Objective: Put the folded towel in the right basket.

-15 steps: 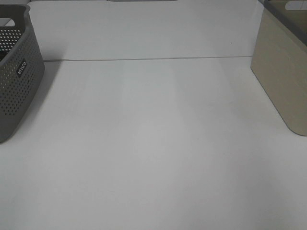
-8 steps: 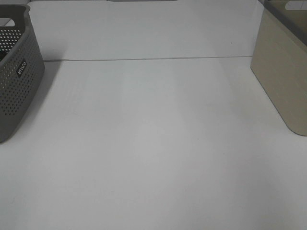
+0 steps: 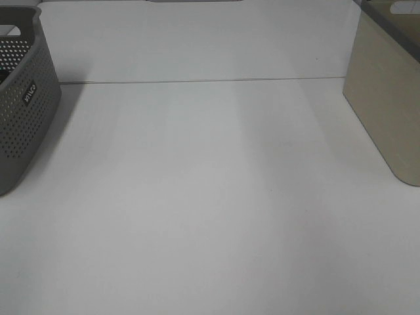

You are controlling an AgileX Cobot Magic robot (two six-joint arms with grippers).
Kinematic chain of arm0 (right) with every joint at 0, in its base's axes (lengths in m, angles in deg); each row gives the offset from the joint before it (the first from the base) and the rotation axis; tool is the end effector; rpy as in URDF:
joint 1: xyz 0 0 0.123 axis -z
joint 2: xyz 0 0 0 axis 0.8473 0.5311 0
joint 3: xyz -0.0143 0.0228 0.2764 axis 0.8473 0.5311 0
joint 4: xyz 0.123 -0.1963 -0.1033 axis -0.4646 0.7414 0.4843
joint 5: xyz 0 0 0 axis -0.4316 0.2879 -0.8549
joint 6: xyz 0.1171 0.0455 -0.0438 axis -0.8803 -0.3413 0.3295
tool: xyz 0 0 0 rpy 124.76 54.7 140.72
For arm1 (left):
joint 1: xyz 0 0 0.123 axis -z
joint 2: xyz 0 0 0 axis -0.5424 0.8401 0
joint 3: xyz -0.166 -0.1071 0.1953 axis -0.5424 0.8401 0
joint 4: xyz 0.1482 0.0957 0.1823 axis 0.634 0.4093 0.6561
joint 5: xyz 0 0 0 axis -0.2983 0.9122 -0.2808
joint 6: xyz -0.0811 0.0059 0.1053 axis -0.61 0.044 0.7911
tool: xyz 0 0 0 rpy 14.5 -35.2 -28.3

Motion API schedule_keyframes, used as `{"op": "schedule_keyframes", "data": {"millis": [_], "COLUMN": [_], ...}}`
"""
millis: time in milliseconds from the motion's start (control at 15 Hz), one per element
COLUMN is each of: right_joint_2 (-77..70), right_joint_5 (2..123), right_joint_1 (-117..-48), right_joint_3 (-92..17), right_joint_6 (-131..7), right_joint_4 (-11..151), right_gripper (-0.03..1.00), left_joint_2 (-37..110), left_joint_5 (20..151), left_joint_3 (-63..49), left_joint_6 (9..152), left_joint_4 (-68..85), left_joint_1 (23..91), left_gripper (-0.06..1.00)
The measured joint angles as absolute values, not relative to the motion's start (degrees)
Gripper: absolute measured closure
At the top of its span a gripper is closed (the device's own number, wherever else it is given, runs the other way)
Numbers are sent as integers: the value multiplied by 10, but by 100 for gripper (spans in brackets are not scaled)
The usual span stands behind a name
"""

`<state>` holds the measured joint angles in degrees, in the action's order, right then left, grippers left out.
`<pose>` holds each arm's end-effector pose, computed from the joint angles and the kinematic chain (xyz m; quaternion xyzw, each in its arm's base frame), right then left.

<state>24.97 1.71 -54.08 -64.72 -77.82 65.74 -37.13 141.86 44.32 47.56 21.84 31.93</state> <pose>0.4050 -0.0012 0.3421 -0.0189 0.9585 0.0782 0.2736 0.0413 0.0007 0.2584 -0.0017 0.8512 0.0073 0.5248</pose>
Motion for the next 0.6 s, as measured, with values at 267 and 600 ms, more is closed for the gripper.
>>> {"op": "schedule_keyframes", "data": {"millis": [267,600], "right_joint_2": [107,-64], "right_joint_5": [18,18], "right_joint_1": [-541,-541], "right_joint_3": [-472,-255], "right_joint_6": [-782,-782], "right_joint_4": [688,690], "right_gripper": [36,36], "left_joint_2": [-371,-371], "left_joint_5": [1419,1419], "left_joint_3": [443,443], "left_joint_6": [476,476], "left_joint_4": [218,218], "left_joint_1": [319,319], "left_gripper": [-3,-3]}}
